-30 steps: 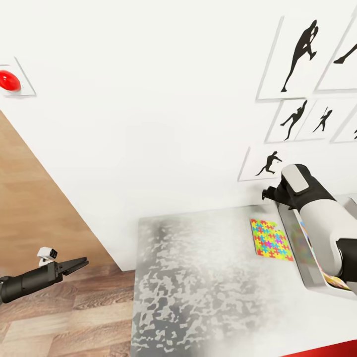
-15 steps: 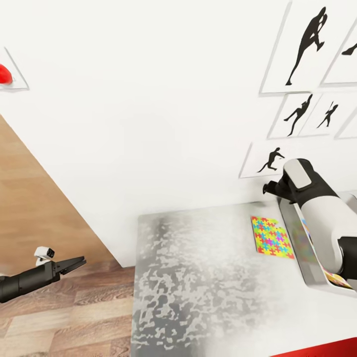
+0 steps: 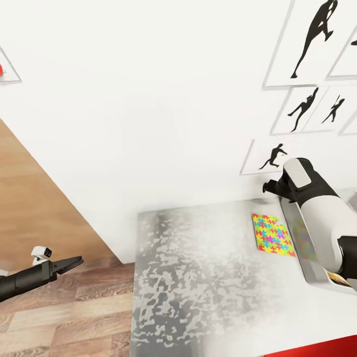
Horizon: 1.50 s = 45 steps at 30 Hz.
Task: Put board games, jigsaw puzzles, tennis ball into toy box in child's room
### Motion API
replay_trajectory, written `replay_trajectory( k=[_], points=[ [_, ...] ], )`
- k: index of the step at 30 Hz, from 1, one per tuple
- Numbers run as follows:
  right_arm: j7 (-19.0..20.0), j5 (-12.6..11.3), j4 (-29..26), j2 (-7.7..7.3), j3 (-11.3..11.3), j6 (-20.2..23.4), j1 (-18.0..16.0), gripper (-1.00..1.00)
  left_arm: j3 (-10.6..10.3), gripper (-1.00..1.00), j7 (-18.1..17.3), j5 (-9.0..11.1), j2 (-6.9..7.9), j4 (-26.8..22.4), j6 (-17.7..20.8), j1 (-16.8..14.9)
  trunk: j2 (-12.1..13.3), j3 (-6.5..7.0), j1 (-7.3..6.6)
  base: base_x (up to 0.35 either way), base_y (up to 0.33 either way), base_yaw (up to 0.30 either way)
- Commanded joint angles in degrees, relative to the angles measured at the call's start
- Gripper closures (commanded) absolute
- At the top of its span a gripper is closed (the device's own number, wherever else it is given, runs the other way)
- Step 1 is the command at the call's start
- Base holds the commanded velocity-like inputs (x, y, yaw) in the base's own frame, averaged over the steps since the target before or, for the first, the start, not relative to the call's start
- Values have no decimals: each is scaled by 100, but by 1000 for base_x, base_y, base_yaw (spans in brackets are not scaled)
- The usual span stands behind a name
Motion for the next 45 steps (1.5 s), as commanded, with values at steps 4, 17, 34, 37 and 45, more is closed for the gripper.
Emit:
replay_trajectory(
  k=[4,17,34,37,45],
  points=[
    [-52,-57,-6,-4,15,-59,-5,-100,0,-100,-8,16,3,-1,55,-3,-11,-48,3,0,0,0],
    [-52,-57,-10,-4,15,-139,-7,-100,0,-100,-4,15,6,0,47,-3,-11,-170,3,0,0,0],
    [-52,-58,-186,12,15,-369,-27,-100,1,-100,-3,17,12,0,47,-3,-11,-330,3,0,0,0],
    [-52,-59,-195,17,15,-390,-58,-100,1,-100,-4,18,12,0,47,-3,-11,-359,3,0,0,0],
    [-52,-62,-204,32,15,-417,-121,-100,1,-100,-1,18,13,0,47,-3,-11,-434,3,0,0,0]
  ],
)
